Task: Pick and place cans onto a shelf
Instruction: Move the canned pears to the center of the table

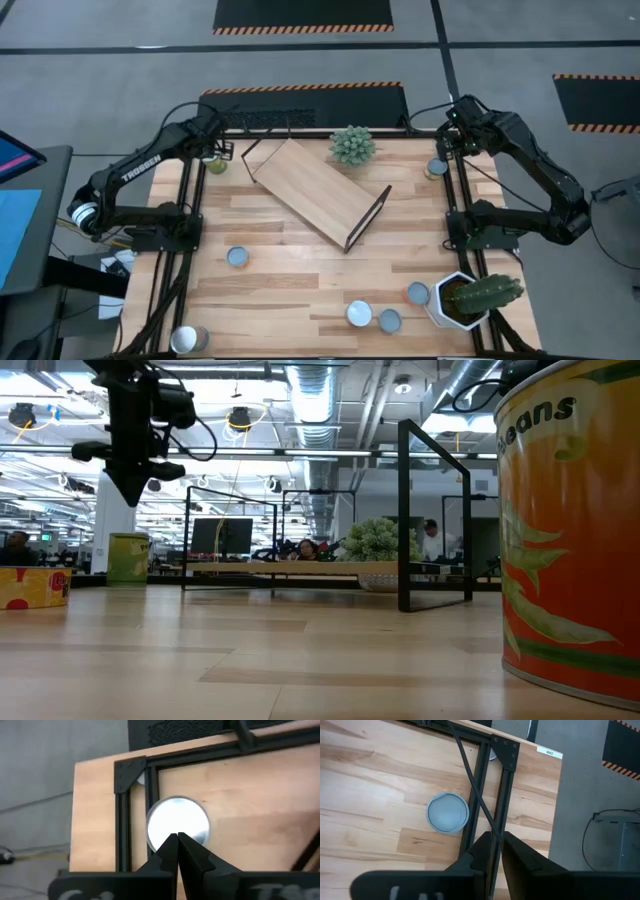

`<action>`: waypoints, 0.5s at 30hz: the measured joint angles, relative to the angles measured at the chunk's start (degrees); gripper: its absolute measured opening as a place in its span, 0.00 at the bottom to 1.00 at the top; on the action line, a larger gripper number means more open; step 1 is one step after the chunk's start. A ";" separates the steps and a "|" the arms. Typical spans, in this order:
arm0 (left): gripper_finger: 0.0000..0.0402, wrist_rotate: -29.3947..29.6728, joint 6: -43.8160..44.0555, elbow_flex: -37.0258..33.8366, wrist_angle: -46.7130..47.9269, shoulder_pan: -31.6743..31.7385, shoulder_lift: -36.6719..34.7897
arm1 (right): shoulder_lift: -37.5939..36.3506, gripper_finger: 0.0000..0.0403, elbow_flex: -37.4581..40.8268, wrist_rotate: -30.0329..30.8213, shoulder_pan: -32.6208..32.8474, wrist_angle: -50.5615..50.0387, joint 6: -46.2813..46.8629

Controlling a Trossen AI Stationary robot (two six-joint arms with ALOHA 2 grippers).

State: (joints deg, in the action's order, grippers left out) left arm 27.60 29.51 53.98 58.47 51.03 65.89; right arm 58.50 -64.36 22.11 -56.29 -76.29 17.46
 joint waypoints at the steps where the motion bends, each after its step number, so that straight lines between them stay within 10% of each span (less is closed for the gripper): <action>1: 0.00 0.08 0.75 0.04 -0.15 0.22 1.07 | 0.00 0.17 0.00 -0.02 0.00 0.01 -0.01; 15: 0.00 4.69 9.16 0.02 0.54 -0.41 8.19 | 0.46 0.17 10.60 -4.45 0.00 3.80 2.03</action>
State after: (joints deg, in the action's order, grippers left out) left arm 32.29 38.67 54.00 59.00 50.61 74.08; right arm 58.96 -53.75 17.66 -56.29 -72.49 19.50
